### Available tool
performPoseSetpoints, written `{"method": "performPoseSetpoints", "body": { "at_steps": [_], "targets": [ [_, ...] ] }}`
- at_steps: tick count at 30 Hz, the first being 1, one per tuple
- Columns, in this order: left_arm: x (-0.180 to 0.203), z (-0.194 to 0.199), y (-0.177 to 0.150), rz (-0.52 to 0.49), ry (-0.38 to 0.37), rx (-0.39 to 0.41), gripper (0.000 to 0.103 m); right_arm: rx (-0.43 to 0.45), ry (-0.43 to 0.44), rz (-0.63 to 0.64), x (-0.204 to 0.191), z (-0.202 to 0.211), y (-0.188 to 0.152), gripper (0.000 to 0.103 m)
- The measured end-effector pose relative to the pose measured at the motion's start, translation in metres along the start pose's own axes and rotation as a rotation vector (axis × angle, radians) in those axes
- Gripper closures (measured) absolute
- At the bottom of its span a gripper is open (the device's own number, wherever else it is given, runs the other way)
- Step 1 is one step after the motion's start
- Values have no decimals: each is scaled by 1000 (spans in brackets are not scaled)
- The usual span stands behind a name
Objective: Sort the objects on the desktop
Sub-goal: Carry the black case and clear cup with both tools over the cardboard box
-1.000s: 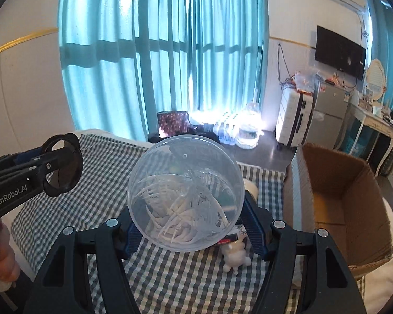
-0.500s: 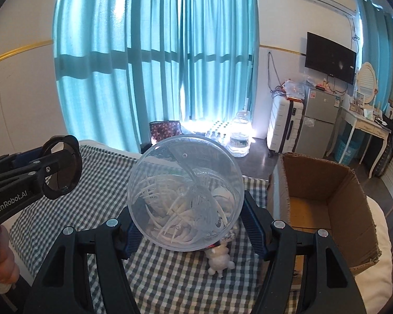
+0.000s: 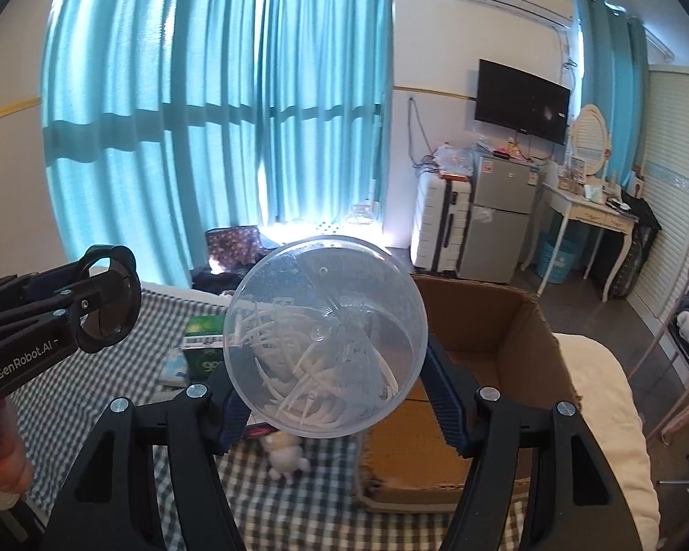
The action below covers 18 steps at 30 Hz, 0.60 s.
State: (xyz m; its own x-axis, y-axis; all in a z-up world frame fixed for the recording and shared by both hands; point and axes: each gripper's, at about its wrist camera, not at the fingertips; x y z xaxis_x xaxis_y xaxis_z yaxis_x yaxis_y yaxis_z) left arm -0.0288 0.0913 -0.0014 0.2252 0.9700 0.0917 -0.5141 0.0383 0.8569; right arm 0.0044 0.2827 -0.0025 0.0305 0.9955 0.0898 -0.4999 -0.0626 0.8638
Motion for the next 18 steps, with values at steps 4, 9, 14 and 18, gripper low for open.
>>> {"method": "performPoseSetpoints", "body": {
  "at_steps": [4,9,14,18],
  "targets": [
    [25,-9,8,-20,-41,8,57,1,-43,-17,24,1,2,37],
    [53,-25,19,-34,-94,8,57,-15,-79,-32,49,-2,-2,37],
    [84,-46,21,-57,-149,-18,57,-45,-111,-43,72,-10,-10,37],
    [108,-61,22,-83,-187,-35,57,-61,-131,-55,86,-16,-15,37]
  ]
}}
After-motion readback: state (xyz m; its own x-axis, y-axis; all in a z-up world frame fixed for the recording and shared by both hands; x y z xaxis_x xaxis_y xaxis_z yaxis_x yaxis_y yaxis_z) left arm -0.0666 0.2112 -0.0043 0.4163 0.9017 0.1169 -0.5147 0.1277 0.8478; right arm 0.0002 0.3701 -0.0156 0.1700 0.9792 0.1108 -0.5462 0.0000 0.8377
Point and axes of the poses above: each gripper's, at about its wrist camera, not at the fingertips, and z roughly against the way its jaws point, x to its right, y to its top, and after that the axes turned 4 degrees about z, right-handed
